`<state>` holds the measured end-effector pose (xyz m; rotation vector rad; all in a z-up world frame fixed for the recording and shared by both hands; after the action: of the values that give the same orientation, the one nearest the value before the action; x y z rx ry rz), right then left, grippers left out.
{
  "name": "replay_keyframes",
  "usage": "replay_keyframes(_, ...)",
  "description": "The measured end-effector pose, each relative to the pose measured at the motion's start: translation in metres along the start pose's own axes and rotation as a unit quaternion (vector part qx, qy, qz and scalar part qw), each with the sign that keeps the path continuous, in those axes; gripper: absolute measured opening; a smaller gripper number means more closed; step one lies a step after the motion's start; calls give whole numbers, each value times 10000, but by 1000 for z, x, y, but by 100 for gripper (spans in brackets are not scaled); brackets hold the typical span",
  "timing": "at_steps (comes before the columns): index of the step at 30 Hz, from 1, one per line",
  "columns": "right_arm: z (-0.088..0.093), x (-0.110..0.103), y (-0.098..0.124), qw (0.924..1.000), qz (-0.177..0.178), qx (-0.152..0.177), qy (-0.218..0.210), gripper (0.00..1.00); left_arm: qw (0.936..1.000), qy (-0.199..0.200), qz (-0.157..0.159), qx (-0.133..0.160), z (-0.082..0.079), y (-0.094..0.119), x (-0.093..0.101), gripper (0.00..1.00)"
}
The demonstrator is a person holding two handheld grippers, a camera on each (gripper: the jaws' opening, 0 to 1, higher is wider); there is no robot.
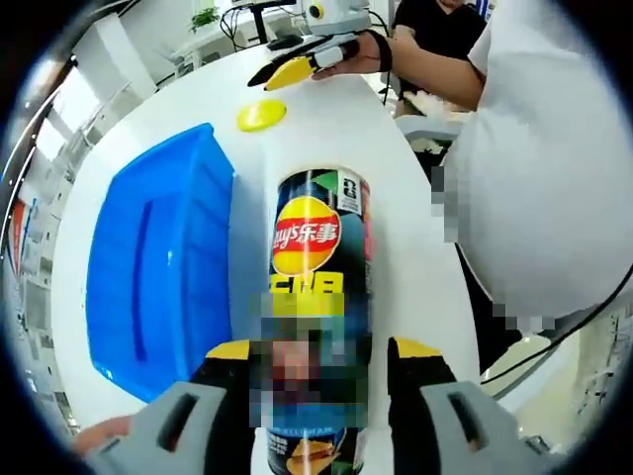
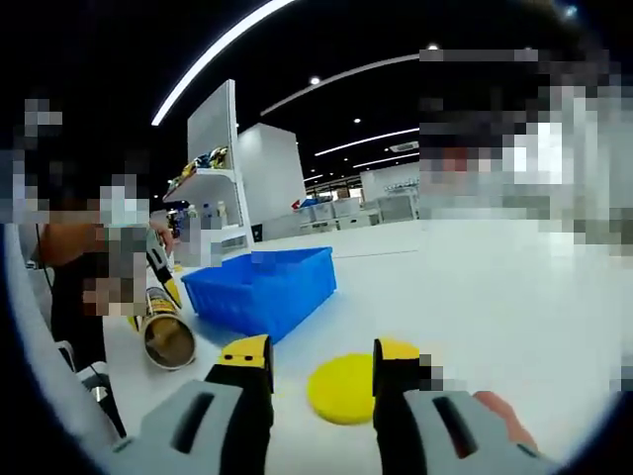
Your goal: Open the lid of the chip container on the table, take out the chips, place them into the box in front of the container, and close the lid
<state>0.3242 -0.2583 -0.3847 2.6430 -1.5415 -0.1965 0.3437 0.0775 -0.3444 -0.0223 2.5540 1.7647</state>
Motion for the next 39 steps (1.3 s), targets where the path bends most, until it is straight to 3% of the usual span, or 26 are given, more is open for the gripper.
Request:
replay_keyframes(10, 1, -3, 0, 10000, -10, -31, 9, 39, 10000, -58, -52, 3, 2, -1, 1, 53)
replay_keyframes(14, 1, -3, 1, 10000, 2, -30, -12, 39, 9991, -338, -247, -116, 4, -3, -2, 46)
replay_keyframes(26, 4, -5, 3, 9999, 34, -78, -130, 39, 9994, -266, -183, -114, 4, -4, 2, 46)
replay_keyframes(29, 9, -5, 0, 9994, 32, -244, -250, 39, 9994, -271, -190, -104, 4, -4, 2, 45)
replay_keyframes(34, 6, -20, -5, 9987, -279, -356, -237, 37, 9993, -284, -202, -112, 4, -4, 3, 45)
replay_keyframes(39, 5, -51, -18, 9884, -995, -667, -931, 32, 9993, -300, -191, -146, 4, -5, 3, 45)
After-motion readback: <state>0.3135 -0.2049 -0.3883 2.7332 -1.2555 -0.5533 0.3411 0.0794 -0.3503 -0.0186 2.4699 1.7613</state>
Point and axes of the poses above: the point that each gripper's makers call its tool centre point, and the gripper's own axes: y roughly backward along the fingers, x roughly to its right, z roughly out of its underside, the point moved 9 cm from there along y, roughly backward along the fingers, and after that the axes turned 6 degrees about y, right-handed, at the moved point
